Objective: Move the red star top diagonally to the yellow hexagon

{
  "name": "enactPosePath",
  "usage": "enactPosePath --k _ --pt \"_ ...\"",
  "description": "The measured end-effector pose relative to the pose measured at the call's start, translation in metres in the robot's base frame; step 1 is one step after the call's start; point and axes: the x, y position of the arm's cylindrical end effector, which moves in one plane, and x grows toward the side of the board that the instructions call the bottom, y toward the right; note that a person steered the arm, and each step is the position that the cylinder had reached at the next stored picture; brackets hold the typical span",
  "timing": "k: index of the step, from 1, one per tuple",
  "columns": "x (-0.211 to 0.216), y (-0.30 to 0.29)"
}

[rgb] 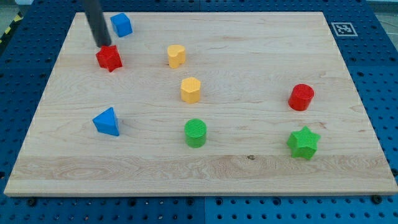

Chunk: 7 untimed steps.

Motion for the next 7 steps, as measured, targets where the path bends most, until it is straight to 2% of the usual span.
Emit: enactPosePath --k 2,5,7 --pt "0.018 -0.011" --pt "0.022 0.031" --pt "0.022 0.036"
